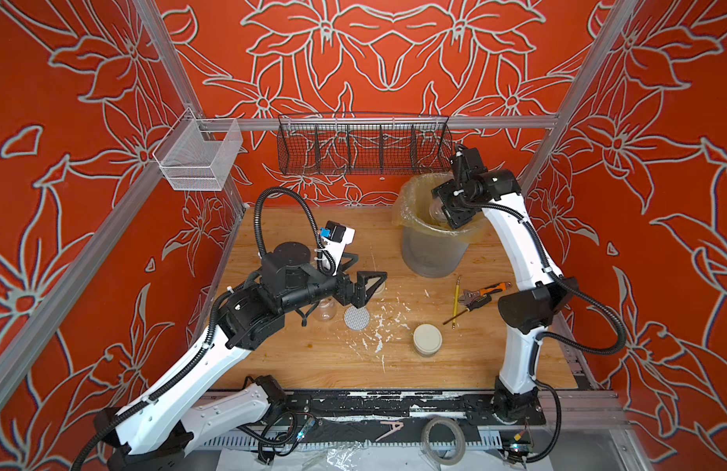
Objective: Empty moldy tea leaves from jars
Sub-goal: Pour the moldy tea leaves from the jar into the trash bin.
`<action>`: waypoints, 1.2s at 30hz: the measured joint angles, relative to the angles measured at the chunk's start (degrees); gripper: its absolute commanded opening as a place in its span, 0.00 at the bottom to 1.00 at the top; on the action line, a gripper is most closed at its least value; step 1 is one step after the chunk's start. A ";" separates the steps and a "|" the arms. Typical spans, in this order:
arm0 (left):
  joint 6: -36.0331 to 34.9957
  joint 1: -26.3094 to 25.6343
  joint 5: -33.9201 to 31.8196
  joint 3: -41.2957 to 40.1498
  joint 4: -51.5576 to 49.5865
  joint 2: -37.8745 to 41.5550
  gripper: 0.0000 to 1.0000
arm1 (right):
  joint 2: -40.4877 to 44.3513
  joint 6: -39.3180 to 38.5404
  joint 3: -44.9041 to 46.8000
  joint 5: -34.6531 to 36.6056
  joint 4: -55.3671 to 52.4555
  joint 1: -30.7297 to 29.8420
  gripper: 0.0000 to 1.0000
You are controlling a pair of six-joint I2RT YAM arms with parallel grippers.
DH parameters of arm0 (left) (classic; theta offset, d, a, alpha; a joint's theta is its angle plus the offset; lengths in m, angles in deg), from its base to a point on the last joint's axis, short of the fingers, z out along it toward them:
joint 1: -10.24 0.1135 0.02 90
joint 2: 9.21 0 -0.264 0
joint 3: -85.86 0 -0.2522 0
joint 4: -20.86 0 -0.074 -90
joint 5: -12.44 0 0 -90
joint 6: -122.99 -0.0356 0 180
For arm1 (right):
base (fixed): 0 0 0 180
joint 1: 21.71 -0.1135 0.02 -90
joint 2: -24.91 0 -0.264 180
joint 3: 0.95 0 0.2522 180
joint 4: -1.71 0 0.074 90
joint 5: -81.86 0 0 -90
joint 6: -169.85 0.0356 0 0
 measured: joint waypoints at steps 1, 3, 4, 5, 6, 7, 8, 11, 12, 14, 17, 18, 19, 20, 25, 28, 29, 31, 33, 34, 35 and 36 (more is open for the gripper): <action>0.00 0.00 0.00 0.00 0.00 0.00 0.97 | 0.48 0.96 0.39 -0.39 0.37 0.04 0.08; 0.02 0.00 0.00 0.00 0.00 -0.02 0.97 | 1.86 2.99 1.70 -1.62 1.46 0.28 0.08; 0.04 0.00 0.00 0.00 0.00 -0.02 0.98 | 2.64 4.22 2.62 -2.25 2.14 0.50 0.06; 0.13 0.00 0.00 0.00 0.00 -0.02 0.97 | 3.48 5.51 3.61 -3.17 2.80 0.81 0.06; 0.20 0.00 0.00 0.00 0.00 -0.02 0.97 | 4.15 6.49 4.48 -3.91 3.37 1.14 0.05; 0.26 0.00 0.00 0.00 0.00 -0.02 0.97 | 4.90 7.74 5.64 -4.61 4.24 1.49 0.04; 0.37 0.00 0.00 0.00 0.02 -0.02 0.97 | 5.55 8.87 6.80 -5.38 5.05 1.84 0.02; 0.46 0.00 0.00 0.00 0.04 -0.02 0.97 | 7.43 10.88 11.52 -6.60 9.68 2.54 0.00; 0.48 0.00 0.00 -0.02 0.09 -0.02 0.97 | 7.63 10.97 12.52 -6.58 10.95 2.69 0.00; 0.52 0.00 -0.02 -0.02 0.17 -0.02 0.97 | 7.21 8.90 12.52 -5.79 12.28 2.89 0.00; 0.66 0.00 -0.02 -0.17 0.44 0.02 0.97 | 3.06 -0.72 3.89 -3.63 10.19 2.97 0.00; 0.68 0.00 -0.07 -0.39 0.68 0.07 0.97 | 1.49 -4.61 0.31 -3.17 9.73 2.97 0.00; 0.68 0.00 -0.11 -0.66 0.79 0.13 0.97 | 0.02 -9.79 -3.32 -2.78 9.53 2.97 0.00; 0.68 0.00 -0.15 -0.87 0.83 0.13 0.98 | -0.90 -14.84 -5.68 -2.60 9.49 2.97 0.00; 0.66 -0.02 -0.17 -1.18 1.07 -0.22 0.97 | -1.64 -39.04 -9.01 -1.75 7.85 2.58 0.00; 0.66 -0.02 -0.04 -1.16 1.44 -0.85 0.97 | -3.13 -51.08 -10.97 -1.18 4.33 2.23 0.00; 0.66 -0.02 0.00 -1.16 1.53 -1.09 0.97 | -4.24 -55.32 -12.37 -0.90 2.75 2.14 0.00; 0.66 -0.02 0.04 -1.16 1.64 -1.49 0.97 | -6.51 -61.90 -15.21 0.22 -0.26 1.79 0.00; 0.66 -0.02 0.11 -1.14 1.64 -1.60 0.97 | -8.48 -68.15 -17.25 2.73 -2.75 0.79 0.00; 0.66 -0.02 0.13 -1.14 1.64 -1.60 0.98 | -9.46 -71.80 -17.79 5.33 -4.00 -0.22 0.00; 0.66 -0.02 0.13 -1.03 1.57 -1.60 0.97 | -10.23 -74.93 -18.08 7.87 -5.01 -1.31 0.00; 0.63 -0.02 0.15 -0.79 1.44 -1.79 0.97 | -10.84 -77.46 -18.21 9.81 -5.70 -2.27 0.00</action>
